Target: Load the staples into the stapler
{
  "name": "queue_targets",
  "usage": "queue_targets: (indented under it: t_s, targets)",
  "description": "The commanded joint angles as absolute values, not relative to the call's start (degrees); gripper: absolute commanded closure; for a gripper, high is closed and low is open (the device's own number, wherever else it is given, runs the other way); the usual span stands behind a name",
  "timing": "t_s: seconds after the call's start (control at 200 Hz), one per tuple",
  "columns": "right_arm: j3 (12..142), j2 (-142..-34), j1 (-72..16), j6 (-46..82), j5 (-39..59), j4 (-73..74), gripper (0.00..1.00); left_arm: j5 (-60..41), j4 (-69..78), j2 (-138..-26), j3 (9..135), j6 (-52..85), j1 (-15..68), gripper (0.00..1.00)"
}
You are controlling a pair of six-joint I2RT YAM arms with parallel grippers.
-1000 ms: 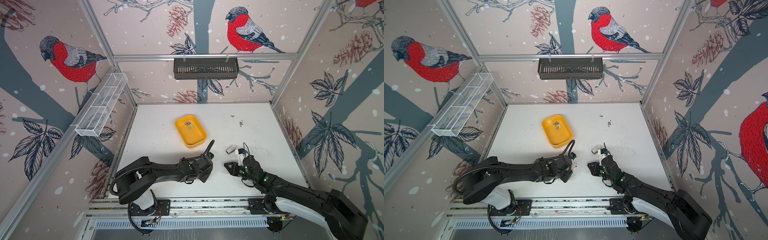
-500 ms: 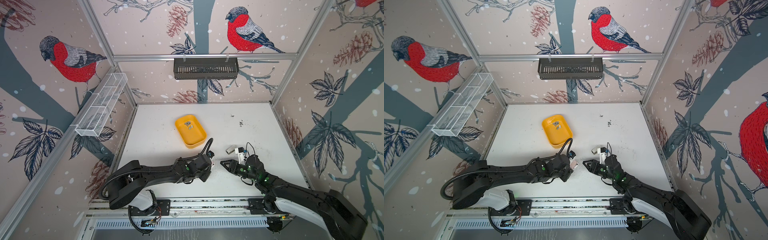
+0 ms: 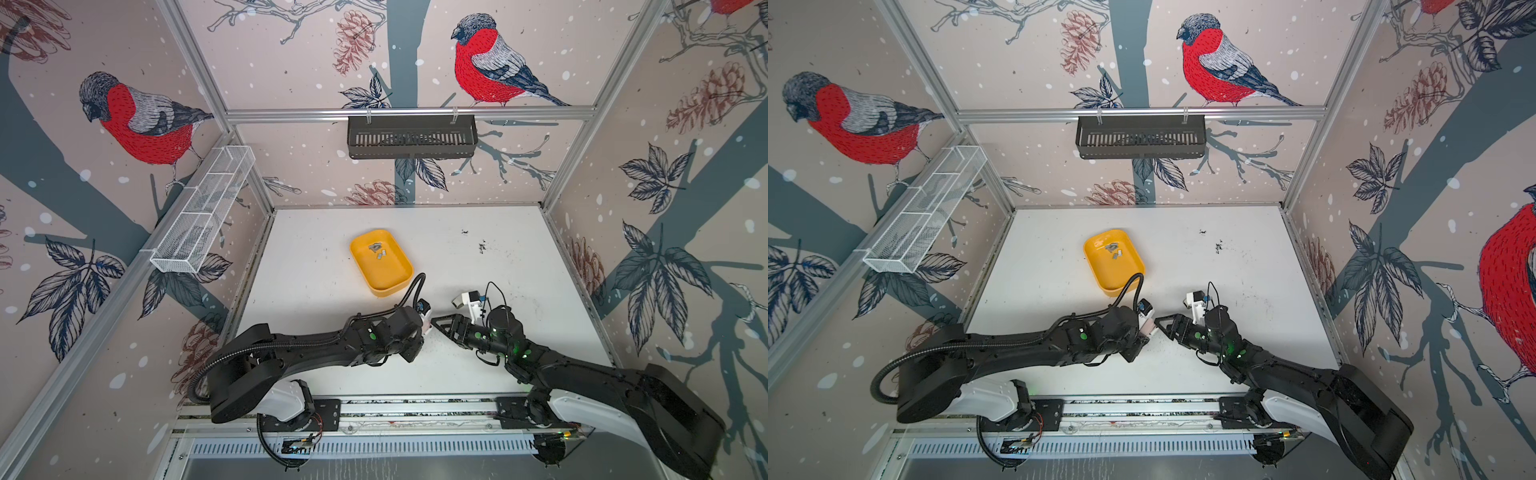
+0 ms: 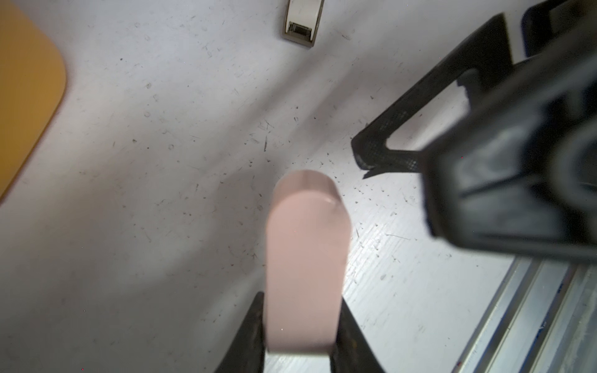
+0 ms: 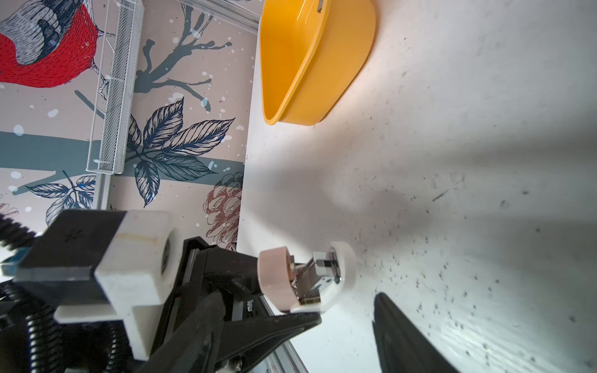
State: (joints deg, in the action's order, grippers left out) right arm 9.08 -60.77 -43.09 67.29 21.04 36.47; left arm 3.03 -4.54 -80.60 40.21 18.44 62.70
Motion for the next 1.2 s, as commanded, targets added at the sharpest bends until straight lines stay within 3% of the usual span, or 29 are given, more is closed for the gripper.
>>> queue_targets:
  t_s: [0.0, 0.44, 0.951, 1.196]
  targets:
    - [9.78, -62.15, -43.74, 67.13, 20.14, 39.56, 0.25, 2.64, -3.42, -79.85, 40.02, 18.07, 62.71, 0.76]
    - [10.46, -67.96, -44.38, 67.54, 19.95, 44.40, 0.29, 2.02, -3.03, -79.71, 39.75, 17.75, 62.83, 0.78]
    - [10.63, -71.54, -44.64, 68.82, 20.10, 47.77, 0.51, 2.01, -2.72, -79.45, 39.90, 18.04, 62.93, 0.78]
    - [10.81, -71.54, -44.65, 68.52, 19.78, 46.89, 0.56, 2.11, -2.72, -79.70, 39.90, 17.93, 62.93, 0.79]
